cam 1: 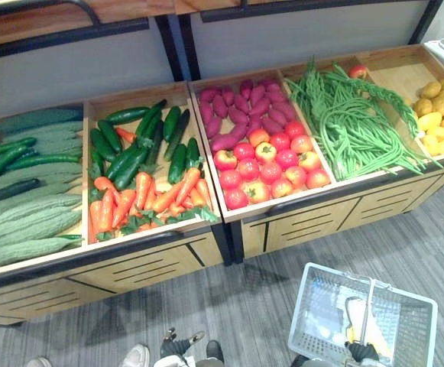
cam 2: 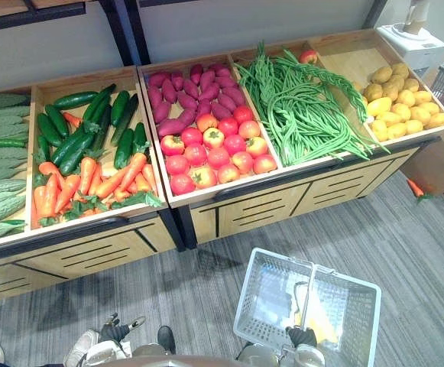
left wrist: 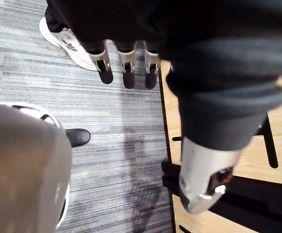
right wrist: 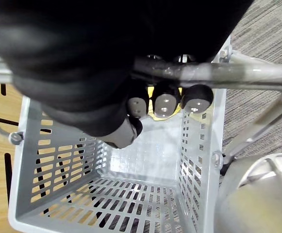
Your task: Pick vegetable in the basket
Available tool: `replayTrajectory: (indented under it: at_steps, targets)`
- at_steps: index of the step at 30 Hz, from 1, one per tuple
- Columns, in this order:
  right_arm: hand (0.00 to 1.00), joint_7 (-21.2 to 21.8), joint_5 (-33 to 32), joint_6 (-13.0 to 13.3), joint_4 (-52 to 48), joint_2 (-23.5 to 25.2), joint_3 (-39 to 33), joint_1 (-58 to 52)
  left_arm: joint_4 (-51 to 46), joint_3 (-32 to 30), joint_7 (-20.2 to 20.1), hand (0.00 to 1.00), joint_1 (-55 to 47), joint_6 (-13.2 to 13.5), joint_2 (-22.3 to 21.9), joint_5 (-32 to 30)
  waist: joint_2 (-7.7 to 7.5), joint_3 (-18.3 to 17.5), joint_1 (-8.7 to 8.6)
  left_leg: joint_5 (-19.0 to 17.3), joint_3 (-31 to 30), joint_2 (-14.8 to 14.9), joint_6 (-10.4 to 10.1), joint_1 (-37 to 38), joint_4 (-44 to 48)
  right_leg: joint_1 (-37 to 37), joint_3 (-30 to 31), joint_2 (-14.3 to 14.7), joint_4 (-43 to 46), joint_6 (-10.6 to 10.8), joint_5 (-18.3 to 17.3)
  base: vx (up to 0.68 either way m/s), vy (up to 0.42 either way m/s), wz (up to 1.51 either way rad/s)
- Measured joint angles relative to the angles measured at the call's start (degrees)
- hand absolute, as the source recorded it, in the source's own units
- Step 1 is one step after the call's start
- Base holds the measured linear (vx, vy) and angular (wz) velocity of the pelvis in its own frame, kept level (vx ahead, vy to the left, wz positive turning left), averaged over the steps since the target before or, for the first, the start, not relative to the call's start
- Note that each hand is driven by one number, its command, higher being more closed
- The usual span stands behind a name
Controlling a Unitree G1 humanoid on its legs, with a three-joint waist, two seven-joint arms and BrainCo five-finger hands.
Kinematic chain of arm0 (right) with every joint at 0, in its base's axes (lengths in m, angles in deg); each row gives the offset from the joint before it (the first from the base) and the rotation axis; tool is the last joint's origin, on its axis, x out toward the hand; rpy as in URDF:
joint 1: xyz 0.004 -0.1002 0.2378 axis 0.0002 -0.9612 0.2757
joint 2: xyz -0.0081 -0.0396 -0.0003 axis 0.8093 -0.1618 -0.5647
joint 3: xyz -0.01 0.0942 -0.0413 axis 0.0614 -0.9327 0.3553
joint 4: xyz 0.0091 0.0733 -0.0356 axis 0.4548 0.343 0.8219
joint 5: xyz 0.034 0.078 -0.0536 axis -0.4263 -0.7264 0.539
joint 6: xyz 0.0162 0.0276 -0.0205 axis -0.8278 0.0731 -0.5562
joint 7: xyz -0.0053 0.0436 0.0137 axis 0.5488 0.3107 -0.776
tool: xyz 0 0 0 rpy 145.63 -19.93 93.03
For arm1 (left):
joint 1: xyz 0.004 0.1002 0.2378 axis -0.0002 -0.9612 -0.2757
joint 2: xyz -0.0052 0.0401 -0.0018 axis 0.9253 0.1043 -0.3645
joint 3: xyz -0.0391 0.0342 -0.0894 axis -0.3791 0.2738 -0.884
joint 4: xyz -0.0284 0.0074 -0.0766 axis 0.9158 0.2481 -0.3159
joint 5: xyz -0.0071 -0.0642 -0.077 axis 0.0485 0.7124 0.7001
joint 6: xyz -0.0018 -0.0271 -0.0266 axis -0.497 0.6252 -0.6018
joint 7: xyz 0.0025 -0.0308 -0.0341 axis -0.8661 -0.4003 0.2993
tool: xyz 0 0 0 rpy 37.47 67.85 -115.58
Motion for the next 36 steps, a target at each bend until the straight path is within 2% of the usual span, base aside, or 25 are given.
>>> replayTrajectory:
  at_steps: [7, 8, 18, 24, 28, 30, 32, 36]
  targets:
    - [1.00, 0.17, 0.01, -0.58, -0.03, -0.10, 1.44, 0.53, 0.19, 4.17, -0.24, 0.00, 0.07, 0.05, 2.05, -0.03, -0.64, 0.41, -0.38, 0.52, -1.47, -1.76, 0.14, -0.07, -1.27, 0.24, -1.18, -1.08, 0.41, 0.61, 0.37, 0.05, 0.030, 0.11]
    - [1.00, 0.61, 0.01, -0.66, 2.26, 0.06, 7.88, 2.67, 3.87, 6.52, -0.15, 0.00, 1.14, 0.13, 6.68, 0.02, -4.02, 1.42, -1.43, 0.36, -1.93, -2.91, -0.06, 1.08, -1.72, 2.97, -0.81, -0.68, -2.83, 1.17, 1.58, 0.00, 0.000, 0.00]
    - [1.00, 0.85, -0.02, -0.97, 2.47, 0.06, 7.84, 2.57, 4.48, 6.22, -0.26, 0.00, 0.66, 0.06, 6.68, 0.66, -4.01, 1.41, -1.47, 0.36, -1.31, -2.94, -0.07, 3.69, -1.73, 5.50, -0.21, -0.41, -3.41, 1.25, 1.63, 0.00, -0.003, -0.02]
    - [1.00, 1.36, -0.05, -0.95, 2.83, -0.02, 6.76, 1.69, 2.31, 5.29, -0.32, 0.00, 0.31, -0.20, 5.96, 1.09, -3.66, 1.14, -1.67, 0.38, -6.63, -2.66, -0.03, 3.56, -1.79, 7.44, -0.29, 0.40, -3.28, 1.03, 1.50, -0.02, -0.013, 0.33]
    - [1.00, 0.66, -0.18, 0.38, 2.22, 0.04, 6.82, 0.15, -10.56, 8.76, 5.97, 0.00, -2.61, 0.76, 3.53, -4.42, -3.54, 0.76, -1.57, 0.99, -11.32, -3.13, 0.75, 1.09, -1.81, 7.09, -0.11, 0.33, -2.36, 0.36, 1.05, -0.06, 0.015, 0.49]
    - [1.00, 0.37, -0.20, 1.28, 2.22, 0.04, 6.84, -0.45, -16.57, 8.42, 9.32, 0.00, -3.74, 1.52, 3.03, -6.81, -3.40, 0.50, -1.53, 1.06, -12.15, -3.30, 0.62, 0.53, -1.81, 7.10, 0.30, 0.37, -2.40, 0.15, 0.86, -0.07, 0.012, 0.28]
    - [1.00, -0.70, -0.18, 1.78, 2.20, 0.04, 7.47, -0.56, -24.63, 6.00, 14.34, 0.00, -4.61, 2.17, 2.40, -7.34, -3.20, 0.37, -1.40, 1.07, -11.89, -3.33, 0.76, 0.52, -1.81, 7.00, 1.94, 0.54, -2.78, -0.37, 0.25, -0.08, 0.002, 0.01]
    - [1.00, -1.72, -0.06, 1.98, 1.72, 0.05, 8.39, -1.54, -36.99, 1.43, 20.81, 0.00, -4.44, 2.96, 0.74, -9.18, -2.66, -0.46, -1.27, 1.16, -10.49, -3.08, 0.82, 0.53, -1.81, 6.90, 3.08, 0.80, -3.55, -0.61, -0.08, -0.04, -0.010, -0.11]
